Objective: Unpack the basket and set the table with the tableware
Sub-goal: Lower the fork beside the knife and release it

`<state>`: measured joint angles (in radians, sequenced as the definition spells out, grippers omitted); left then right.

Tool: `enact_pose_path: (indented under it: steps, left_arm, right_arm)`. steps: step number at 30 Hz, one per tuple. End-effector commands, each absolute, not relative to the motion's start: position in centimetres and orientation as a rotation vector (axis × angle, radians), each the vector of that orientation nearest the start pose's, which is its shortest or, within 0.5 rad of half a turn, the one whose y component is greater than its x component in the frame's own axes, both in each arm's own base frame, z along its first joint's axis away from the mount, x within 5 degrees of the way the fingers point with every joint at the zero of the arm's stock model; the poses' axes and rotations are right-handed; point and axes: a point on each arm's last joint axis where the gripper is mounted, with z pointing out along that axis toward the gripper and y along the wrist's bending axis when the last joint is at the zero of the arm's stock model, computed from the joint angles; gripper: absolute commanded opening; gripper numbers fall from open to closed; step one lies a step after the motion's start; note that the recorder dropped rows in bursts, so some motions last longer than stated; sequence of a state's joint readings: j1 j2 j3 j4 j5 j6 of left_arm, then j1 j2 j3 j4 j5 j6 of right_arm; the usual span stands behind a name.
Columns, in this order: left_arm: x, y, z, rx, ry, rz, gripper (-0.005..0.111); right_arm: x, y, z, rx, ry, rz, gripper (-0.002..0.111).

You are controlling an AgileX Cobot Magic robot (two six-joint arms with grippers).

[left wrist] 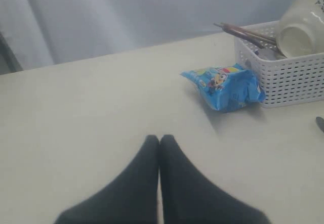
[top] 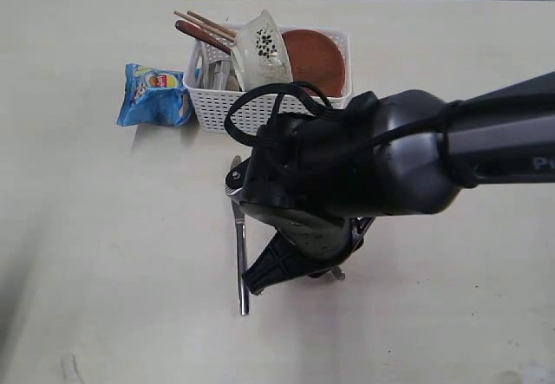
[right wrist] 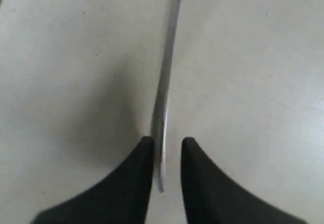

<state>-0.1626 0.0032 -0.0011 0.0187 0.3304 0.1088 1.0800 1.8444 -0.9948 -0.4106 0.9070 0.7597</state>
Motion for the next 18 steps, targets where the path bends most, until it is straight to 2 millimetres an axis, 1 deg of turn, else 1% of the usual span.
enact_pose_path:
  steps: [1,6,10,11,14,16,18]
  left_arm:
    - [5.3,-0.8,18.4,0.264,1.788,-0.021,0.000]
    - [5.3,-0.8,18.4,0.264,1.788,-0.021,0.000]
    - [5.3,-0.8,18.4,0.264,1.788,-0.021,0.000]
    - [5.3,-0.8,18.4,0.264,1.788,-0.021,0.000]
    - [5.3,-0.8,18.4,0.264,1.788,-0.021,0.000]
    - [5.3,-0.8,18.4,0.264,1.788,-0.021,0.000]
    - [5.3,-0.8,18.4,0.264,1.788,-0.021,0.000]
  right_arm:
    - [16.9,25.6,14.2,-0.864,2.798,-0.398,0.041]
    - [16.6,26.1,14.5,-0.912,2.827,-0.357,0.041]
    - [17.0,27.2,16.6,-0.917,2.803,-0.260,0.041]
    - [17.3,27.5,17.4,-0.896,2.795,-0.228,0.041]
    - [18.7,27.8,18.7,-0.814,2.813,-0.141,0.041]
    - [19.9,27.3,18.7,-0.749,2.877,-0.076,0.041]
    - [21.3,26.9,18.3,-0.696,2.933,0.059,0.041]
